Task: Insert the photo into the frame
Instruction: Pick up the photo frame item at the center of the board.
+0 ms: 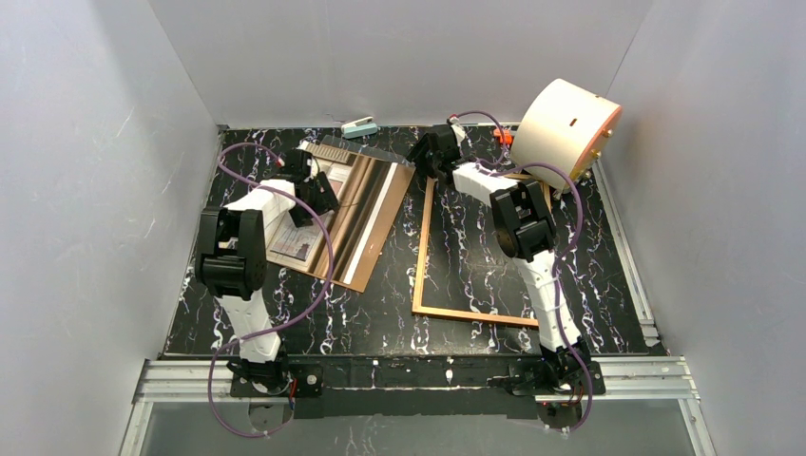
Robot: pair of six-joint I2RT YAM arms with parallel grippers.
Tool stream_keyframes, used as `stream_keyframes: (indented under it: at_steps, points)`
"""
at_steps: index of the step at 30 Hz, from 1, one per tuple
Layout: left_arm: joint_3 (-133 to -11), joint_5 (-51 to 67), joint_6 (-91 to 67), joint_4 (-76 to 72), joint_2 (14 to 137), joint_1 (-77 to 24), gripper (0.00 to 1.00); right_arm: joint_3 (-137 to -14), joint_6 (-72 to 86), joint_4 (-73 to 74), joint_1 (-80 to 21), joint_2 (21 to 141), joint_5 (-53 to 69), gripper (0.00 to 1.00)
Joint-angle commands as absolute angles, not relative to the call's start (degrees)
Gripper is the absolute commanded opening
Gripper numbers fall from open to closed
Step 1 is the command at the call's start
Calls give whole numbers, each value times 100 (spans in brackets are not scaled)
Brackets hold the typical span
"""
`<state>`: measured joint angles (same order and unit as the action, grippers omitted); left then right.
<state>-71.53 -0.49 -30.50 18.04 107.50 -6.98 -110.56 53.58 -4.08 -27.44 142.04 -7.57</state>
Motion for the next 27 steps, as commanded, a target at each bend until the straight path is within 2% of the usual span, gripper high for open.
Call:
stream_keyframes:
  at_steps: [1, 6, 11, 14, 18, 23, 27]
  points:
    - [-7429, 343, -2892, 1652, 10644, -668, 73, -11128, 5194, -468, -2670, 14539, -812, 62]
    - [-7296, 928, -2934, 449, 10545, -681, 73, -11041, 5285, -473, -2666, 14497, -646, 62]
    - [-7194, 891, -2919, -324, 10960, -694, 73, -10658, 5335, -1088, -2656, 14408, -232, 62]
    - [-7391, 555, -2830, -42, 11361, -694, 73, -10478, 5292, -1608, -2636, 14373, 297, 59]
    - [-7294, 178, -2890, 164, 11482, -735, 72, -10148, 5422, -2220, -2600, 14313, 677, 51]
    - [-7472, 171, -2889, 515, 11768, -765, 71, -9967, 5537, -2678, -2584, 14311, 1153, 44]
    - [-7455, 209, -2917, 525, 11828, -765, 71, -9824, 5611, -2989, -2593, 14248, 1481, 43]
